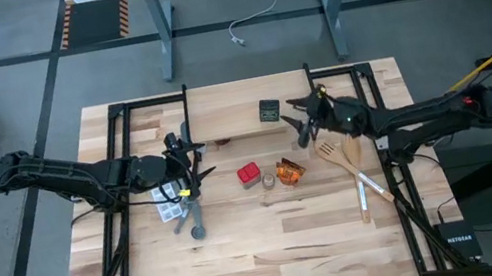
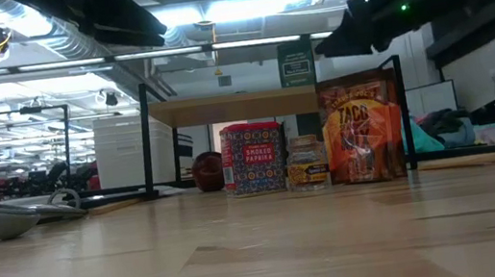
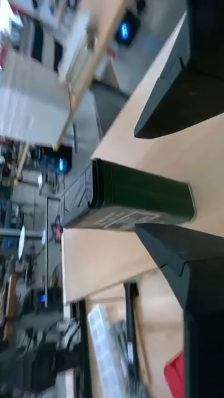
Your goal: Shelf spices
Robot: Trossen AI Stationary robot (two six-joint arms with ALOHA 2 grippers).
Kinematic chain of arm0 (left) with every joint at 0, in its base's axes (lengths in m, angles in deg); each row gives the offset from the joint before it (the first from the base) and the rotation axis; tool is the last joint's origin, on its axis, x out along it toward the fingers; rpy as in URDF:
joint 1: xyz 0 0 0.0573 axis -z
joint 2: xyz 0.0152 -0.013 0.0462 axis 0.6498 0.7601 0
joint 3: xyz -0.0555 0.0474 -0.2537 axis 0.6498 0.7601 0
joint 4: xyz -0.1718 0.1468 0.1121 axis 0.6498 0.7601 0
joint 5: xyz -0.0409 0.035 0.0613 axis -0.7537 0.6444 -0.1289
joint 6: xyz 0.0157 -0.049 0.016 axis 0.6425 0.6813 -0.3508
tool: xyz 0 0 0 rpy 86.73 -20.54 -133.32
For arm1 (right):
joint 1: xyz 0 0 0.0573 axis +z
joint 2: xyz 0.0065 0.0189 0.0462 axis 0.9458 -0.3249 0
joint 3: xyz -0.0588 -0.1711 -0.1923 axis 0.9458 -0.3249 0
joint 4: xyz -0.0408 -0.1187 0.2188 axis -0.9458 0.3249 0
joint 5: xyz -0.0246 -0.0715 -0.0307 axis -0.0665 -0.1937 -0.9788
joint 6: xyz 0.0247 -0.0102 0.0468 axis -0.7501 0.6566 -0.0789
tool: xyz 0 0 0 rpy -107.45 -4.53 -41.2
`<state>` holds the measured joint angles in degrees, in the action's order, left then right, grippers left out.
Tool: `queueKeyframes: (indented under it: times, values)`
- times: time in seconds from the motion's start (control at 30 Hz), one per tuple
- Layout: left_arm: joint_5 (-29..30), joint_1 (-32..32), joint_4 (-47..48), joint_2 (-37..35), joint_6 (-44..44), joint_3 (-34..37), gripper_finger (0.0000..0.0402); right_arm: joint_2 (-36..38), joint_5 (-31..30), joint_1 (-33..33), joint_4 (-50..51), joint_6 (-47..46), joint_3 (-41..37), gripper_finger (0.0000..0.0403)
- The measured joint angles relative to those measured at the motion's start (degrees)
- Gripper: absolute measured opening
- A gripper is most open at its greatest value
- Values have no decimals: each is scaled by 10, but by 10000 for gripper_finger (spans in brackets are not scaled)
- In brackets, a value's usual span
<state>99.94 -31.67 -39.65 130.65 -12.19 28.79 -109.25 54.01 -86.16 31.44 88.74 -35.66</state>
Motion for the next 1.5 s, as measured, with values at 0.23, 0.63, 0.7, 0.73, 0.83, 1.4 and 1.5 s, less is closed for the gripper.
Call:
queueKeyframes:
  times: [0.23,0.63,0.7,0.73,0.83,1.4,1.5]
  values:
    - [0,0,0,0,-5,0,329,0,81,-51,-2,-12,0,241]
    - [0,0,-1,0,1,0,329,-78,125,-52,-94,-10,11,241]
    - [0,0,-1,0,1,0,329,-99,125,-52,-96,-9,25,241]
    - [0,0,-1,0,1,0,329,-111,125,-52,-96,-8,34,241]
    - [0,0,-1,0,1,0,329,-145,125,-52,-96,-3,62,241]
    - [0,0,0,0,0,0,329,-205,146,-51,8,-5,151,103]
    - [0,0,0,0,0,0,329,-205,158,-51,8,-5,151,103]
